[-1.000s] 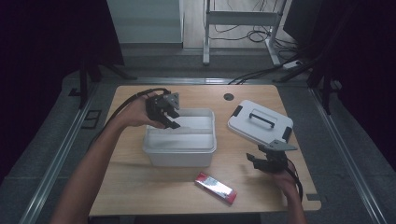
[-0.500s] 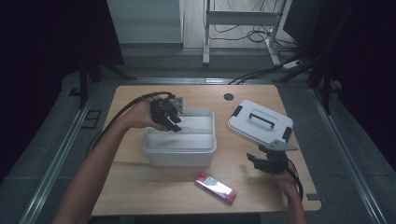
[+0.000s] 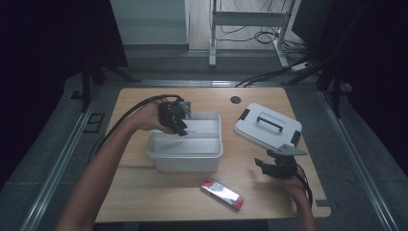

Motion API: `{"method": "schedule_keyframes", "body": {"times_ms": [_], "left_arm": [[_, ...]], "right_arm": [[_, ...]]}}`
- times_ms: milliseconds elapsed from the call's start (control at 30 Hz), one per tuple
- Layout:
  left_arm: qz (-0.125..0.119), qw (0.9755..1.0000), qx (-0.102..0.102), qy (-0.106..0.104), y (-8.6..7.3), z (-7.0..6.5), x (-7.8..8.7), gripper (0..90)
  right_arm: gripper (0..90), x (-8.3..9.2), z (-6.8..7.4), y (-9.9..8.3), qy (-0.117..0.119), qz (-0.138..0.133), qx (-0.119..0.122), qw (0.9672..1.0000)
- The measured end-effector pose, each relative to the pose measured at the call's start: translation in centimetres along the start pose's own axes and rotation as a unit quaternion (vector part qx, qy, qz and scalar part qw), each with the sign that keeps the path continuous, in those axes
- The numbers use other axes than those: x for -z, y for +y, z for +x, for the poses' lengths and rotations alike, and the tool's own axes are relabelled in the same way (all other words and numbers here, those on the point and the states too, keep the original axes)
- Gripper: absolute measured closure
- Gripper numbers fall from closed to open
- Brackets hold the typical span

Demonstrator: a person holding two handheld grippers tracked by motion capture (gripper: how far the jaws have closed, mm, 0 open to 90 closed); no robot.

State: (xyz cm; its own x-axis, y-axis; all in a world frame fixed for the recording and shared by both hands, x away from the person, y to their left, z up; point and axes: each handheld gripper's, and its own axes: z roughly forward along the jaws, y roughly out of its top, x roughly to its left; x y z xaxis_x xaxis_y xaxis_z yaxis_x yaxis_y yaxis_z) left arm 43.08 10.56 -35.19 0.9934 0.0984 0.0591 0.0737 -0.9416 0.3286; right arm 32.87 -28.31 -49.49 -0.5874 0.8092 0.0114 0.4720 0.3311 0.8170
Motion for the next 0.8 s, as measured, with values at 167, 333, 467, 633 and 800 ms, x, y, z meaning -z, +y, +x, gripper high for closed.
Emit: {"method": "schedule_keyframes", "body": {"times_ms": [167, 333, 467, 633, 800], "left_arm": [[0.01, 0.9999, -0.001, -0.006, 0.2, 0.2, -0.3, 71.8], [0.015, 0.9998, -0.003, -0.01, 0.4, 0.2, -0.5, 72.8], [0.021, 0.9997, -0.002, -0.011, 0.4, 0.3, -0.7, 73.7], [0.025, 0.9996, -0.002, -0.014, 0.5, 0.3, -0.9, 75.4], [0.031, 0.9993, -0.005, -0.018, 0.6, 0.4, -1.3, 78.0]], "right_arm": [[34.3, 0.0, -0.1, -0.1, 0.0, 0.001, -0.002, 1.0], [34.3, 0.0, -0.1, -0.1, -0.001, 0.001, -0.002, 1.0], [34.3, 0.0, -0.1, -0.1, -0.001, 0.002, -0.002, 1.0], [34.3, -0.1, 0.0, -0.1, -0.001, 0.002, -0.001, 1.0], [34.3, -0.1, -0.1, -0.1, -0.001, 0.002, 0.0, 1.0]]}}
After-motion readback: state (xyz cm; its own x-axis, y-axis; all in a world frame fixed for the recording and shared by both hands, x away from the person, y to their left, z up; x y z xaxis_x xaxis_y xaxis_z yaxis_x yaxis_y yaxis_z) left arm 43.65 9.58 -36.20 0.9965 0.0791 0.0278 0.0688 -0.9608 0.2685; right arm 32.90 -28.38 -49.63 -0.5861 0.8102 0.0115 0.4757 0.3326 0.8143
